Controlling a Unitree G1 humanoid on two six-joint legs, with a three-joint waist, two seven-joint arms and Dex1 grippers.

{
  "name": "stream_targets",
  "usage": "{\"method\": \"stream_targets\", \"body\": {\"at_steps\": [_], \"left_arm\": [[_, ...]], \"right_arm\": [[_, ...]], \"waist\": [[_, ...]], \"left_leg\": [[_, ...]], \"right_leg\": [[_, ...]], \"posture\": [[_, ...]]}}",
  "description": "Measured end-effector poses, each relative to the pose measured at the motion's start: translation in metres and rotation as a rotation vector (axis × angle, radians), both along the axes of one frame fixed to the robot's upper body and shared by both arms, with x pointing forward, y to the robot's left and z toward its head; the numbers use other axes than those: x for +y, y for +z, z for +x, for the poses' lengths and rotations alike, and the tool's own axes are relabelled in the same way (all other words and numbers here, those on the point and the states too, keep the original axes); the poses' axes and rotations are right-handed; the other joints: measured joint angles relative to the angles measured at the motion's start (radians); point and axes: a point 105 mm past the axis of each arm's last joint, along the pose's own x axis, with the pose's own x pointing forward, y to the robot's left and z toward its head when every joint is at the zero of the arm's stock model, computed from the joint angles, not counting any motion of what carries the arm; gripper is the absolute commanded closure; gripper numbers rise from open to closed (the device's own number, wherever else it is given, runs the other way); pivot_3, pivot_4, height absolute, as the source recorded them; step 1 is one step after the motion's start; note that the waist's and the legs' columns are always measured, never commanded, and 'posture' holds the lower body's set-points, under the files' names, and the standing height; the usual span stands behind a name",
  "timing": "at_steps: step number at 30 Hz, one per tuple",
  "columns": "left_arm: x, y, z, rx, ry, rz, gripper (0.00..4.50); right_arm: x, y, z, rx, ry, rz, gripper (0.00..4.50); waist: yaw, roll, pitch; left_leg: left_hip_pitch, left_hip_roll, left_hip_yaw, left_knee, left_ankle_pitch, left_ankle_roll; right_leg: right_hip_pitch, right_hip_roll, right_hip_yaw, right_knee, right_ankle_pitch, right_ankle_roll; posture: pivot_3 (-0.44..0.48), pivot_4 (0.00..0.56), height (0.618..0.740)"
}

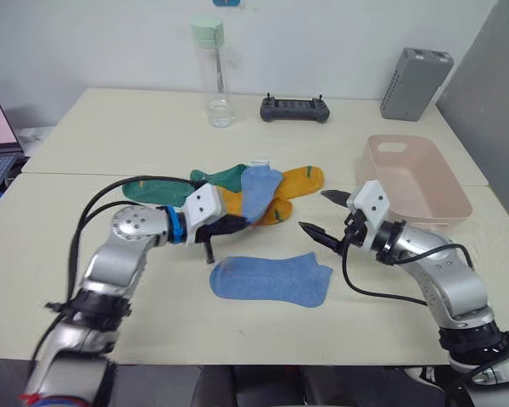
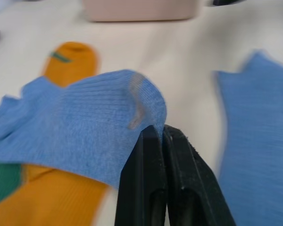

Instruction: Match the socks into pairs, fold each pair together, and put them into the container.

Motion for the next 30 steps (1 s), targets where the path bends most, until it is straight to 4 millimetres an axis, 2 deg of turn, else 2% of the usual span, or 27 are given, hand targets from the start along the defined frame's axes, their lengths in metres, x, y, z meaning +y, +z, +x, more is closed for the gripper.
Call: {"method": "stream_targets", "body": {"at_steps": [5,10,13,15,19,21,23,26,30], "left_arm": [[-0.025,0.003,-0.038,0.155,-0.122,-0.043,4.48],[-0.034,0.002,-0.04,0.199,-0.117,-0.064,4.48],[-0.043,-0.002,-0.043,0.226,-0.13,-0.075,3.86],[-0.043,-0.004,-0.043,0.231,-0.127,-0.071,3.23],[-0.035,0.0,-0.04,0.253,-0.115,-0.066,2.02],[-0.025,0.003,-0.03,0.242,-0.089,-0.052,1.38],[-0.008,0.006,-0.006,0.175,-0.006,-0.026,0.77],[0.005,0.011,0.036,0.051,0.125,-0.029,0.77],[0.004,0.001,0.073,-0.029,0.22,-0.021,0.77]], "right_arm": [[-0.004,-0.002,-0.002,0.014,0.026,-0.031,0.0],[-0.019,0.002,-0.001,0.023,0.018,-0.067,0.0],[-0.031,0.006,-0.001,0.025,0.003,-0.097,0.0],[-0.035,0.004,-0.006,0.048,0.009,-0.11,0.0],[-0.029,0.0,-0.027,0.118,0.074,-0.101,0.0],[-0.024,-0.006,-0.044,0.18,0.138,-0.124,0.0],[-0.011,-0.013,-0.062,0.243,0.216,-0.138,0.0],[0.004,-0.022,-0.074,0.288,0.275,-0.129,0.0],[0.017,-0.039,-0.083,0.303,0.326,-0.193,0.0]], "waist": [[0.003,0.0,0.0],[0.003,0.0,0.0],[0.003,0.0,0.0],[0.003,0.0,0.0],[0.001,0.0,0.0],[0.002,0.0,0.0],[0.003,0.0,0.0],[0.003,0.0,0.0],[0.007,0.0,0.001]], "left_leg": [[0.0,0.0,-0.001,0.005,0.0,0.0],[0.0,0.0,0.0,0.009,0.0,0.0],[0.0,0.0,0.0,0.01,0.0,0.0],[0.0,0.0,0.0,0.009,0.0,0.0],[0.0,0.0,0.0,0.008,0.0,0.0],[0.0,0.0,-0.001,0.007,0.0,0.0],[0.0,0.0,-0.001,0.007,0.0,0.0],[0.0,0.0,-0.001,0.011,0.0,0.0],[-0.002,-0.001,0.001,0.013,0.0,0.001]], "right_leg": [[0.001,0.0,0.0,0.0,-0.002,0.004],[0.002,0.0,0.001,0.0,-0.003,0.003],[0.003,0.0,0.001,0.0,-0.002,0.003],[0.002,0.0,0.001,0.0,-0.002,0.003],[0.002,0.0,0.001,0.001,-0.002,0.004],[0.002,0.0,0.001,0.0,-0.003,0.004],[0.001,0.0,0.0,0.0,-0.005,0.001],[0.002,0.0,0.001,0.0,-0.004,0.001],[0.001,-0.001,0.002,-0.001,-0.003,0.002]], "posture": [[0.0,0.15,0.74],[0.0,0.15,0.74],[0.0,0.15,0.74],[0.0,0.15,0.74],[0.0,0.15,0.74],[0.0,0.15,0.74],[0.0,0.15,0.74],[0.0,0.15,0.74],[0.0,0.15,0.74]]}}
